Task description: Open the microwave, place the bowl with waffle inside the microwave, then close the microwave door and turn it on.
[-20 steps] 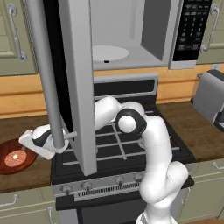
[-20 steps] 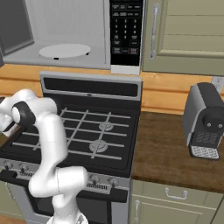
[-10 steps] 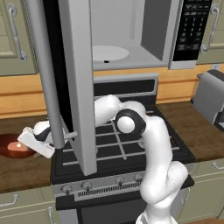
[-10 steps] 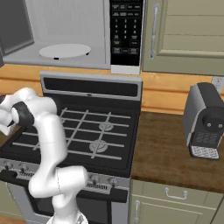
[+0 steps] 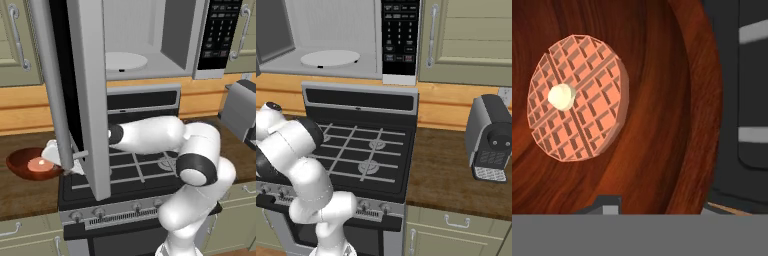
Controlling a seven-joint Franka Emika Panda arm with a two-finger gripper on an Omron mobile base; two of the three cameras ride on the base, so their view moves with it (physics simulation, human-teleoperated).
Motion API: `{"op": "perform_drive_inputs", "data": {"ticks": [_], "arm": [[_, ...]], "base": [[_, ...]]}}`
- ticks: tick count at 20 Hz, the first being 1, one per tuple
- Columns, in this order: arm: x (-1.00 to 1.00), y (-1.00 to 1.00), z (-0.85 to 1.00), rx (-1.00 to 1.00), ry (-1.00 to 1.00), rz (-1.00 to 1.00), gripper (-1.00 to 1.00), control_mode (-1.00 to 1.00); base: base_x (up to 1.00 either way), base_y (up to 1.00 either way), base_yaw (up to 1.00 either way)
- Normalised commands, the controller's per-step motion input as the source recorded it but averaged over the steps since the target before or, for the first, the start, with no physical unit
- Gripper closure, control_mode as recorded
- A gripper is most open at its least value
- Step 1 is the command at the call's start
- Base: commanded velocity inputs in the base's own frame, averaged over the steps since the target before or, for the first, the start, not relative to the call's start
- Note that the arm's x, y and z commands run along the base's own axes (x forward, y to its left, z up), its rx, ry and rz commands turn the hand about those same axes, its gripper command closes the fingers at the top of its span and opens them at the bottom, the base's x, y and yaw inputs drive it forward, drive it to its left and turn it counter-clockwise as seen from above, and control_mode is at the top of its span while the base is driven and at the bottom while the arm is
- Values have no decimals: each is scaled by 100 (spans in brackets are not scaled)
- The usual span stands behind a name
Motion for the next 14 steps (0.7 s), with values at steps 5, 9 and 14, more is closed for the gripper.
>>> {"op": "perform_drive_inputs", "data": {"ticks": [5,9,14], "arm": [[-53,-100,83,-10,-7,9,100,-100],[-27,-100,99,-6,-5,6,100,-100],[-6,-100,100,-2,-8,1,100,-100]], "base": [[0,0,0],[0,0,0],[0,0,0]]}}
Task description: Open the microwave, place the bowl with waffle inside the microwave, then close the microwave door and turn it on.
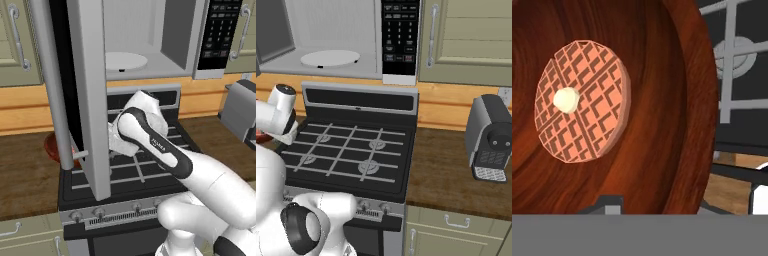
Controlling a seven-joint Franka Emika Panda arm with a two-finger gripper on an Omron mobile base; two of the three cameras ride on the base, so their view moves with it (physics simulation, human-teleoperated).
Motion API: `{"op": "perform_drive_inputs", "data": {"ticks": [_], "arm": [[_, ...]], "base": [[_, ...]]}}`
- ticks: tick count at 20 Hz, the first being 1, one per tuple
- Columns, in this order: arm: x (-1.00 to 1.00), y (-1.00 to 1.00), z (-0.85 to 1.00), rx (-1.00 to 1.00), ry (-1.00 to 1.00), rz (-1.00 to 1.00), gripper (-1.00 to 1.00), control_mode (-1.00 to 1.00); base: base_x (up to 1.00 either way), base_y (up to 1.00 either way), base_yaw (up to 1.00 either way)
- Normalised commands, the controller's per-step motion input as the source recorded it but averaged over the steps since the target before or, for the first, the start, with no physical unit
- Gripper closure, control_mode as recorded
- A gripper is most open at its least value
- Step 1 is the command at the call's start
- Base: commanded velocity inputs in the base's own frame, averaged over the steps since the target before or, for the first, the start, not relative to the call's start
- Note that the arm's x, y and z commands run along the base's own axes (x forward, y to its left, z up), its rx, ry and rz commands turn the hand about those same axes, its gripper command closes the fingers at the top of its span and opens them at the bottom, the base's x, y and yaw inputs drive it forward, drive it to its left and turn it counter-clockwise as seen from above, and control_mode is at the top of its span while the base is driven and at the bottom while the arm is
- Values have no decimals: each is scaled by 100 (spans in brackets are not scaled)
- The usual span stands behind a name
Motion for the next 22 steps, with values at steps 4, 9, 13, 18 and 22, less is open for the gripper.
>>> {"op": "perform_drive_inputs", "data": {"ticks": [4,9,13,18,22], "arm": [[-4,-100,100,0,-21,-2,100,-100],[-10,-88,100,6,-27,-19,100,-100],[24,-64,100,2,-28,-22,100,-100],[92,-25,98,0,-23,-31,100,-100],[100,0,77,1,-12,-38,100,-100]], "base": [[0,0,0],[0,0,0],[0,0,0],[0,0,0],[0,0,0]]}}
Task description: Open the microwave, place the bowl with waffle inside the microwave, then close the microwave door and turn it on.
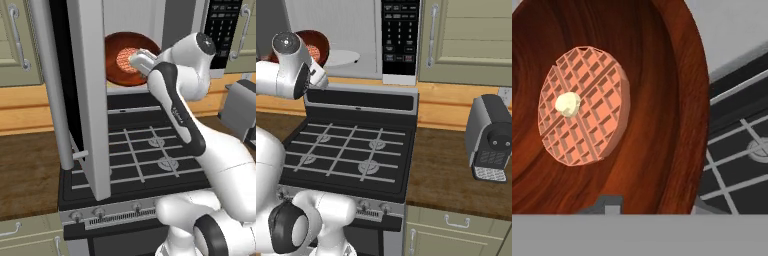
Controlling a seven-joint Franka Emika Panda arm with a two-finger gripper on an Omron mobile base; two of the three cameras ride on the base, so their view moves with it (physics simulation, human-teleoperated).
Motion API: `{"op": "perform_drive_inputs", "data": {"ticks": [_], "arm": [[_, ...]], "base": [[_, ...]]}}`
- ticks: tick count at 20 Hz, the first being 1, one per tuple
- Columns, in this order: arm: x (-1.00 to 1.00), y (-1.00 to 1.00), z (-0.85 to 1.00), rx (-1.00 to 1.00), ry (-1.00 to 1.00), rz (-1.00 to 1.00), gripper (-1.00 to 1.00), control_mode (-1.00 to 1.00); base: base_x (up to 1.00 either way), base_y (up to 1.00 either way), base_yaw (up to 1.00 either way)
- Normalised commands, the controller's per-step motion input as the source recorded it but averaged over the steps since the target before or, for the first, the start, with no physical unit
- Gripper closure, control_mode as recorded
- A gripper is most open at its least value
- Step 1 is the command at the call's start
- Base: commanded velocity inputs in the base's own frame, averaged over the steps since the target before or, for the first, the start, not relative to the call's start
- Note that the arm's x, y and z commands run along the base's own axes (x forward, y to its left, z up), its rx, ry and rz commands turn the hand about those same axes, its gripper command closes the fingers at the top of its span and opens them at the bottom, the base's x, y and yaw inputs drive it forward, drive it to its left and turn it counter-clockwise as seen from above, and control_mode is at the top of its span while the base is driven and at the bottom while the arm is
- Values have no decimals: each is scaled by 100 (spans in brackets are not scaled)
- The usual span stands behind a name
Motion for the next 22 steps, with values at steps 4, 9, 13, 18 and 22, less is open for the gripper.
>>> {"op": "perform_drive_inputs", "data": {"ticks": [4,9,13,18,22], "arm": [[100,0,18,11,4,-30,100,-100],[100,-19,0,25,20,-21,100,-100],[100,-6,0,24,19,-16,100,-100],[95,14,-2,5,3,-13,100,-100],[37,19,-18,0,-1,-8,-100,-100]], "base": [[0,0,0],[0,0,0],[0,0,0],[0,0,0],[0,0,0]]}}
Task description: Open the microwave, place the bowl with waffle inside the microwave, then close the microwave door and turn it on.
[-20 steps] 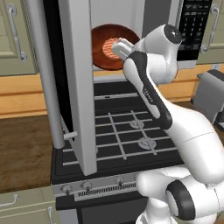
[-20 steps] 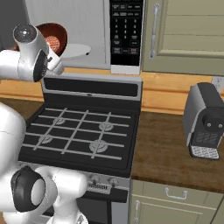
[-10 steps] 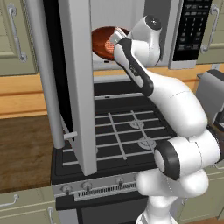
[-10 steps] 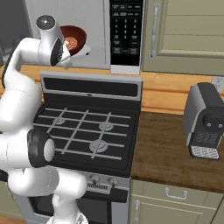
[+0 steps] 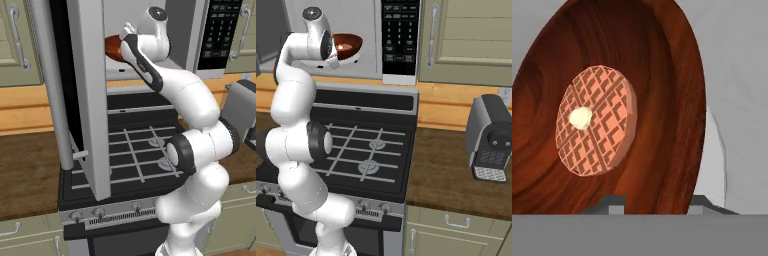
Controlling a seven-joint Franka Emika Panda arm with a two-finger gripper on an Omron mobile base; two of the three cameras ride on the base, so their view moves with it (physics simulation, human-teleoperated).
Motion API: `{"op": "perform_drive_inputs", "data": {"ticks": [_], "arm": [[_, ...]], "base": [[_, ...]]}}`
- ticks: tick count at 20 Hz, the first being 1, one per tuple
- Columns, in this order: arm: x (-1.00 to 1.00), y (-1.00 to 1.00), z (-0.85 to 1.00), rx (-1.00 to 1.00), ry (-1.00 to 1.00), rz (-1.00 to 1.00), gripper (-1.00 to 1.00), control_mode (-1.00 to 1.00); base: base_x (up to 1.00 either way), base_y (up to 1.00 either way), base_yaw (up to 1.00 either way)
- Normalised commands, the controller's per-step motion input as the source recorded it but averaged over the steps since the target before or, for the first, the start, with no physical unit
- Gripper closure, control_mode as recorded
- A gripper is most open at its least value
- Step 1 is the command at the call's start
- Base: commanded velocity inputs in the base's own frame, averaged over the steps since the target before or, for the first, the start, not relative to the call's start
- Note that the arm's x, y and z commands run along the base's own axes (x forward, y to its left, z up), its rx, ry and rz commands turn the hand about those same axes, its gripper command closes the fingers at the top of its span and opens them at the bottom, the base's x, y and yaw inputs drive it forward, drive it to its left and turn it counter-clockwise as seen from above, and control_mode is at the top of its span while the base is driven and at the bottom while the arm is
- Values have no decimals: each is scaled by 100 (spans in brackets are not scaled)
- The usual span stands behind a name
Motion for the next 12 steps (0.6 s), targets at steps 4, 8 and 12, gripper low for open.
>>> {"op": "perform_drive_inputs", "data": {"ticks": [4,8,12], "arm": [[-47,2,0,0,-12,0,-100,-100],[-100,-2,-13,1,-15,0,-100,-100],[-100,-6,-80,0,-3,2,-100,-100]], "base": [[0,0,0],[0,0,0],[0,0,0]]}}
